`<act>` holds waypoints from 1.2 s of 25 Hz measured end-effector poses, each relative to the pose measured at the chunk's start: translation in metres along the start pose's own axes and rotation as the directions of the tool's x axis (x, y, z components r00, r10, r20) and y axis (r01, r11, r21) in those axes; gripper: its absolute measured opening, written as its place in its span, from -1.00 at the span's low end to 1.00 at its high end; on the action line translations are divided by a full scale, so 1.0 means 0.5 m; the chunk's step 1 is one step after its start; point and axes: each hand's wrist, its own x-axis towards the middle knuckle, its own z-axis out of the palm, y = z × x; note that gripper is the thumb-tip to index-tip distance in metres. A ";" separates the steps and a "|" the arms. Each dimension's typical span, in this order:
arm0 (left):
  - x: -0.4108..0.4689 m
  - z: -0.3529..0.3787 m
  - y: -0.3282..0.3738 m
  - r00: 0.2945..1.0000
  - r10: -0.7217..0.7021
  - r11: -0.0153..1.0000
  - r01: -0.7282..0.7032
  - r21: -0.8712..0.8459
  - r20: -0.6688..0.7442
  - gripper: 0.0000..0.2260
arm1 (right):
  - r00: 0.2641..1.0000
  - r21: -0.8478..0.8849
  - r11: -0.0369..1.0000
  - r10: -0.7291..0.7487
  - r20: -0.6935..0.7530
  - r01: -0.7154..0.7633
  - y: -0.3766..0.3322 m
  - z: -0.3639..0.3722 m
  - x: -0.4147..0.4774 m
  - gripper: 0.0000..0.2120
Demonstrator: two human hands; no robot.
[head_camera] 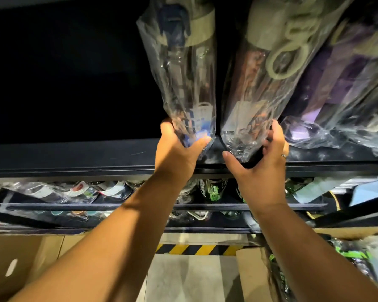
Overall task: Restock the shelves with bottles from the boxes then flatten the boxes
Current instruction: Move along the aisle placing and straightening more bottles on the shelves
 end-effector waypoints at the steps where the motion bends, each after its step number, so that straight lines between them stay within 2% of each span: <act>1: 0.006 0.005 0.001 1.000 -0.006 1.000 0.006 -0.002 0.007 -0.54 | 1.000 0.010 1.000 0.021 0.014 -0.022 0.000 -0.003 0.000 -0.02; 3: 0.008 0.011 -0.002 1.000 0.003 1.000 -0.003 0.003 0.017 -0.49 | 0.999 0.029 0.999 0.031 0.026 -0.031 0.001 -0.006 0.003 -0.03; 7: 0.000 0.004 -0.003 0.998 0.029 0.999 -0.031 0.029 0.053 -0.53 | 0.999 0.024 1.000 0.001 0.050 -0.002 -0.001 -0.013 0.003 -0.07; 10: -0.044 -0.011 -0.039 0.984 0.154 0.976 -0.166 0.142 0.088 -0.41 | 0.998 -0.085 0.996 -0.010 0.054 0.015 -0.004 -0.038 -0.023 -0.14; 13: -0.162 -0.026 -0.085 0.949 0.282 0.806 -0.314 0.502 0.140 -0.25 | 0.997 -0.188 0.979 -0.075 0.026 0.078 0.004 -0.070 -0.092 -0.29; 15: -0.232 -0.033 -0.107 0.891 0.355 0.678 -0.454 0.578 0.283 -0.30 | 0.997 -0.291 0.954 -0.062 0.050 0.074 0.030 -0.097 -0.152 -0.35; 17: -0.293 -0.019 -0.120 0.820 0.373 0.619 -0.569 0.541 0.435 -0.33 | 0.996 -0.448 0.893 0.006 0.091 0.035 0.075 -0.140 -0.221 -0.37; 20: -0.357 0.025 -0.122 0.780 0.226 0.602 -0.583 0.545 0.584 -0.26 | 0.977 -0.640 0.767 0.171 0.128 -0.050 0.139 -0.218 -0.319 -0.33; 23: -0.412 0.076 -0.121 0.687 0.167 0.560 -0.656 0.505 0.707 -0.22 | 0.937 -0.759 0.619 0.347 0.035 -0.201 0.186 -0.286 -0.381 -0.27; 26: -0.453 0.139 -0.116 0.627 0.182 0.560 -0.699 0.444 0.757 -0.20 | 0.830 -0.773 0.480 0.548 -0.105 -0.415 0.235 -0.350 -0.419 -0.22; 30: -0.497 0.252 -0.105 0.592 0.142 0.610 -0.683 0.401 0.793 -0.18 | 0.715 -0.709 0.390 0.660 -0.230 -0.588 0.328 -0.440 -0.438 -0.19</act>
